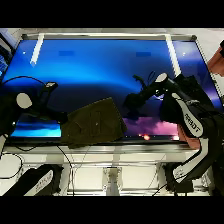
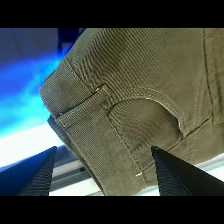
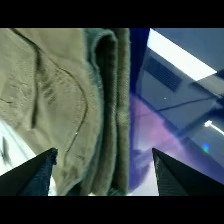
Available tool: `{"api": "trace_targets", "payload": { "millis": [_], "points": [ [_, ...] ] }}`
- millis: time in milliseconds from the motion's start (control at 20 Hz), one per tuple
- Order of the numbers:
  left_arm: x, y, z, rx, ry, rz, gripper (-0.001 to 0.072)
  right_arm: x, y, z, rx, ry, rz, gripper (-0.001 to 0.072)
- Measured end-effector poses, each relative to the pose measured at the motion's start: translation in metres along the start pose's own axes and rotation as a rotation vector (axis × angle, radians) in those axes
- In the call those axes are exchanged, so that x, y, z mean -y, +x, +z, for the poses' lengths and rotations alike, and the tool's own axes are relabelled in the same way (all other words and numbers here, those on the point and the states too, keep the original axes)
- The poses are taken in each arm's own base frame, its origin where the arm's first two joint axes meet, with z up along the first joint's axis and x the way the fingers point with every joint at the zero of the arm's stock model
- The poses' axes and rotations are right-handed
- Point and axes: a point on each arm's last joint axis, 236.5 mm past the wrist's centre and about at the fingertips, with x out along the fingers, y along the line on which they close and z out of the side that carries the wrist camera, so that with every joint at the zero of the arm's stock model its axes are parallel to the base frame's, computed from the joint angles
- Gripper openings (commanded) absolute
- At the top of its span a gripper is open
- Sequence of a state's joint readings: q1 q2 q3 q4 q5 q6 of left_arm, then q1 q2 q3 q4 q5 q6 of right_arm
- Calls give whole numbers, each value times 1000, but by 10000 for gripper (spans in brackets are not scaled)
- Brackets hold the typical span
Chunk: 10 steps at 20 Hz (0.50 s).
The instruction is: Fold the clothes and pants, and hang the long-sleeved shirts on hangers.
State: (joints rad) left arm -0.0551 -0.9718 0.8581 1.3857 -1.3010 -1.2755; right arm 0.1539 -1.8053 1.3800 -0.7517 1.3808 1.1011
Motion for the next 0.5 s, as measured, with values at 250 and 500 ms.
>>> {"api": "trace_targets", "payload": {
  "millis": [250,500],
  "points": [
    [-1,19,-13,-61,-12,-13,698,9,24,2,-24,-52,-70,672],
    [-2,26,-15,-67,-5,-14,698,12,40,9,-8,-71,-103,672]
  ]
}}
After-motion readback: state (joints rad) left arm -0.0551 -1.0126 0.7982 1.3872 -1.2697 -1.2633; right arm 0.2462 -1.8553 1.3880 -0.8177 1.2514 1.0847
